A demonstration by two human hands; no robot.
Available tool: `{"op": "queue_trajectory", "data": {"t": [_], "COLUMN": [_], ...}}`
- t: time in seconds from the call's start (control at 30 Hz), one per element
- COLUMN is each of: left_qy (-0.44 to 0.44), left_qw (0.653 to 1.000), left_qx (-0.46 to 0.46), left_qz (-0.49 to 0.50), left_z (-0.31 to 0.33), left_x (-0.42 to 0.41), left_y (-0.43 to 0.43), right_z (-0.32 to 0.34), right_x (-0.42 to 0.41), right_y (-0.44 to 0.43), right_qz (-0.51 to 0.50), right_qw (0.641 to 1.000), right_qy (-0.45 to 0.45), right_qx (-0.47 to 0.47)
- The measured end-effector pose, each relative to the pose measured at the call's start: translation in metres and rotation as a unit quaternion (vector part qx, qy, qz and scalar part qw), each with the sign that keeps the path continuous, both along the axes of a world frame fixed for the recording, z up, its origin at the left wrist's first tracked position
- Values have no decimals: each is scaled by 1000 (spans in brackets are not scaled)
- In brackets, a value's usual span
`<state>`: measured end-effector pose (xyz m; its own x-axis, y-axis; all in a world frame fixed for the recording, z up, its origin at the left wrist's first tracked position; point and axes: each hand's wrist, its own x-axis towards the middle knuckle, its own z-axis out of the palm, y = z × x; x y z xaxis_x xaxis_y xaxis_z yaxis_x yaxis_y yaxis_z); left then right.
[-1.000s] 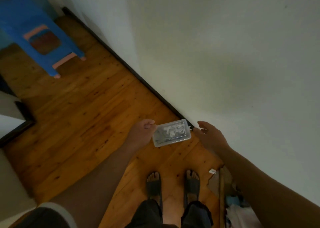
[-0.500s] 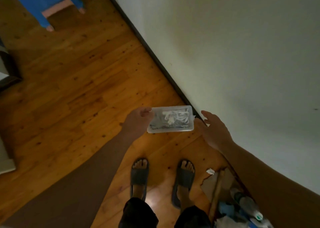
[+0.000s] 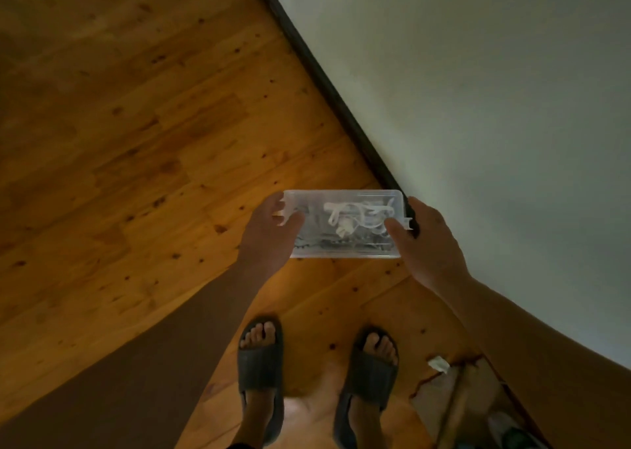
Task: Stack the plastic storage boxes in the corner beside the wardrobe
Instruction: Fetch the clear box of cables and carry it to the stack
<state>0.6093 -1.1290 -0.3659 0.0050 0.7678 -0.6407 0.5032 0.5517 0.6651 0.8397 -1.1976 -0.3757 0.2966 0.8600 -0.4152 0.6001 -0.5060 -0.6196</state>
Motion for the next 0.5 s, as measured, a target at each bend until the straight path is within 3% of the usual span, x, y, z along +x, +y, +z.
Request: {"op": "queue_trajectory", "data": {"t": [0.2,0.5], "left_qy": [83,230], "left_qw": [989,939], "left_qx": [88,146], "left_qz": [-90,-210], "left_z": [-63,-118], "left_x": [-4,-5], "left_y": [-2,0], "right_z": [-65,-122], "right_x": [0,-3], "right_y": [6,3], "right_qz": [3,18], "right_qw": [1000,995], "right_qy": [-9,-97], "right_qx": [-4,-6]}}
